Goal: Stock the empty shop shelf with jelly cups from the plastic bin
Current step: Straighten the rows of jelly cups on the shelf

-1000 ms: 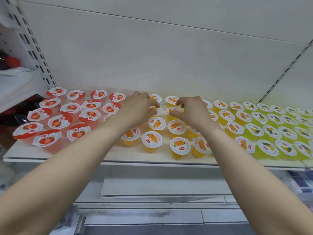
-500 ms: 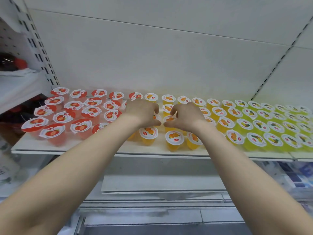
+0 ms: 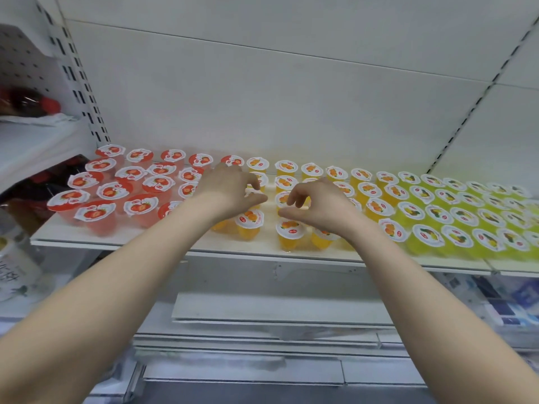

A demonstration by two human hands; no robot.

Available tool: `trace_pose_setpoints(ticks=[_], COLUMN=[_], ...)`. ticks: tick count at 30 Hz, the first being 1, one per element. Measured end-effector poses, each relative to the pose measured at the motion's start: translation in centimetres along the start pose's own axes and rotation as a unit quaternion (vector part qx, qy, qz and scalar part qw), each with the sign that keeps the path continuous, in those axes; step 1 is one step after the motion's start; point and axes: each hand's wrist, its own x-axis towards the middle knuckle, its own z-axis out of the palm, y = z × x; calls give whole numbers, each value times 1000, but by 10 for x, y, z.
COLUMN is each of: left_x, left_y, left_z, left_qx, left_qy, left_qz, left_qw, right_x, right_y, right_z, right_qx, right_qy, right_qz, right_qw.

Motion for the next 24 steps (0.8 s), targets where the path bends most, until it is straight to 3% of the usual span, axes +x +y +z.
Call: trace_pose_setpoints(ticks=[4,9,19,24], left_x=[-36,-54,-67,-79], left_y=[4,11,21,6], left_z=[5,20,25,16], left_qx=[20,55,24,12], left_qy=[11,33,53,77], left_qz=[8,-5,-55,-66], left_qw=[1000,998,997,995], right_x=[-19,-21,-24,-16], right_y=[0,0,7,0], right_z=[0,10,18,15], right_qx=[-58,-138,-159,-115], right_qy=[-46,-38,-10,38], right_qz=[-47,-87,-101,-108], right_qw=[996,986,982,987])
